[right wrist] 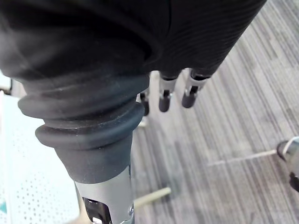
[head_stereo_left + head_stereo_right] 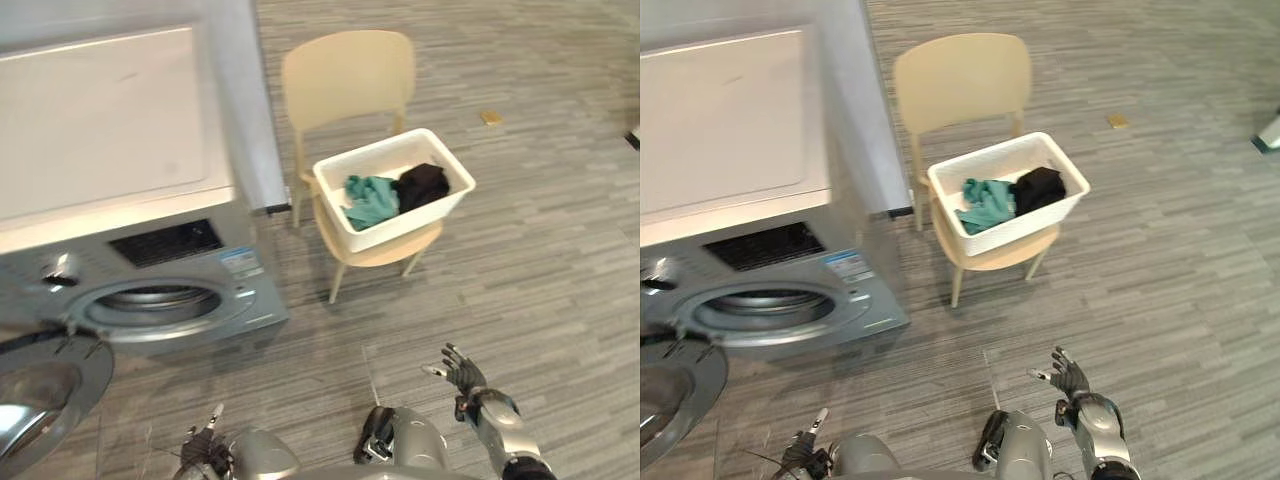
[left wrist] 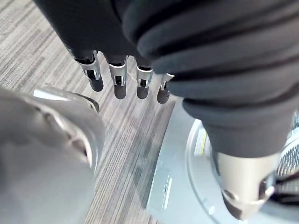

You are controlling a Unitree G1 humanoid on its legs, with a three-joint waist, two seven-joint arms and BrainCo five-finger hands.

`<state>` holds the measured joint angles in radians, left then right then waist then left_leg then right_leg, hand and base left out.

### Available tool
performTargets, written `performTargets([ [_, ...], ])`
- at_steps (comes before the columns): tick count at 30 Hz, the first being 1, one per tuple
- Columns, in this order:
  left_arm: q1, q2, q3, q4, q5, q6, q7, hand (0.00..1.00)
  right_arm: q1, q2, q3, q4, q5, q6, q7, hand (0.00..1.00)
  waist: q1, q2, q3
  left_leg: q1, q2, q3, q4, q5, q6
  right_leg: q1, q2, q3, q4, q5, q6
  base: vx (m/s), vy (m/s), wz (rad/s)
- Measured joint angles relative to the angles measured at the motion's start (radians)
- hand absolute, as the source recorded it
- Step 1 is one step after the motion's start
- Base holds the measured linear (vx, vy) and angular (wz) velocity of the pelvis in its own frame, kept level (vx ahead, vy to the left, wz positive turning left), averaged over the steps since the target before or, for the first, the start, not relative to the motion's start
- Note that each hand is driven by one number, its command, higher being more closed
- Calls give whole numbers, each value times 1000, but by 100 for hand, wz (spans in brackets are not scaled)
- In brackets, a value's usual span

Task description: Pick up the laundry basket with both hands and put the clothes into the washing machine.

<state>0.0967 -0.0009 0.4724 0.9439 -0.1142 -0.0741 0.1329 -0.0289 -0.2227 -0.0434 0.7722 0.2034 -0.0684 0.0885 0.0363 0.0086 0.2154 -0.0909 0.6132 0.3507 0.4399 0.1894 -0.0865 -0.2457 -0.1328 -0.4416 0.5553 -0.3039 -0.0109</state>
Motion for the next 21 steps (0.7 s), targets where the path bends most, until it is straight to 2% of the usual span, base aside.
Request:
performTargets([
  [1, -6, 0, -17, -1, 0, -5, 3, 0, 7, 0, 0, 0, 8, -2, -7, 0, -1, -5, 3, -16, 7, 25, 54, -27, 5, 36, 13, 1, -43, 9, -14, 222, -324, -12],
  [2, -5, 14, -55, 1, 1, -5, 2, 0, 30, -2, -2, -1, 23, -5, -20, 0, -4, -8, 5, -21, -9, 72, 154, -144, 19, 107, 27, -2, -114, 21, -29, 180, -237, -6],
  [3, -5, 15, -76, 1, 4, -5, 1, 0, 40, -1, -11, -2, 24, -5, -22, 0, -6, -16, 9, -22, -30, 79, 176, -183, 26, 138, 30, -6, -138, 24, -30, 212, -238, 7],
  [4, -6, 13, -115, 0, 12, -10, 2, 0, 60, 0, -33, -2, 26, -6, -23, 0, -15, -16, 9, -26, -95, 92, 198, -248, 17, 185, 32, -16, -179, 28, -26, 146, -131, 22],
  [5, -6, 15, -150, -1, 29, -14, -1, 0, 73, -3, -41, -2, 27, -6, -24, 0, -23, -10, 5, -49, -152, 87, 212, -298, 23, 209, 38, -23, -208, 31, -22, 113, -92, 21],
  [6, -7, 17, -168, -2, 40, -17, -2, 0, 79, -7, -46, -2, 27, -5, -23, 0, -23, -7, 3, -68, -190, 77, 218, -324, 21, 217, 45, -24, -228, 34, -23, 101, -30, 10],
  [7, -10, 18, -190, -4, 49, -19, -3, 0, 82, -5, -73, -1, 28, -3, -25, 0, -22, -4, 1, -112, -275, 44, 215, -361, -4, 226, 52, -27, -256, 46, -20, 80, 11, -3],
  [8, -12, 20, -206, -7, 50, -21, -4, 0, 77, 2, -112, 0, 32, -3, -29, 0, -19, -2, 0, -130, -358, 54, 151, -378, 5, 228, 55, -28, -267, 53, -16, 138, 22, -6],
  [10, -14, 32, -210, 1, 50, -20, -18, 0, 75, 3, -143, 1, 32, -3, -44, 0, -22, -2, -6, -71, -390, 74, 43, -422, 71, 239, 66, -24, -262, 54, -13, 179, 37, 1],
  [13, -29, 52, -207, 40, 49, -16, -24, 0, 53, 2, -217, -6, 30, -3, -71, 0, -24, -20, -3, -15, -404, 69, -5, -428, 68, 238, 46, -18, -181, 57, -7, 132, 80, 9],
  [15, -17, 66, -201, 49, 50, -3, -23, 0, 55, 2, -251, -69, 31, -1, -89, 0, -25, -16, -11, 19, -399, 58, -16, -428, 69, 213, 24, 13, -56, 76, 25, 86, 50, 3],
  [16, -12, 78, -188, 58, 54, -1, -19, 0, 57, 0, -264, -136, 31, -3, -91, 0, -33, -1, -24, 37, -384, 32, -46, -431, 69, 158, 16, 46, 46, 81, 42, 56, -27, 0],
  [17, -13, 83, -184, 68, 61, -1, -16, 0, 57, 0, -271, -165, 30, -6, -92, 0, -37, -1, -34, 38, -385, 15, -60, -432, 68, 129, 2, 66, 81, 49, 31, 100, -69, 19],
  [18, -22, 105, -169, 91, 70, -1, -12, 0, 56, 0, -289, -218, 31, -16, -96, 0, -49, 0, -39, 35, -386, -34, -79, -438, 57, 89, -17, 151, 111, 13, 44, 123, -165, 49],
  [19, -38, 127, -148, 117, 78, -1, -3, 0, 64, 1, -308, -270, 31, -27, -106, 0, -58, -9, -43, 29, -388, -79, -84, -438, 46, 61, -25, 288, 109, 3, 60, 119, -203, 66],
  [20, -40, 135, -138, 128, 78, -2, 1, 0, 76, 2, -314, -293, 32, -35, -106, 0, -69, -14, -46, 25, -389, -102, -83, -436, 42, 56, -27, 353, 100, 2, 65, 92, -229, 89],
  [21, -40, 147, -106, 135, 78, -2, 3, 0, 96, 7, -321, -342, 32, -43, -106, 0, -82, -24, -51, 15, -392, -144, -73, -429, 29, 54, -35, 462, 76, 6, 86, 58, -261, 93],
])
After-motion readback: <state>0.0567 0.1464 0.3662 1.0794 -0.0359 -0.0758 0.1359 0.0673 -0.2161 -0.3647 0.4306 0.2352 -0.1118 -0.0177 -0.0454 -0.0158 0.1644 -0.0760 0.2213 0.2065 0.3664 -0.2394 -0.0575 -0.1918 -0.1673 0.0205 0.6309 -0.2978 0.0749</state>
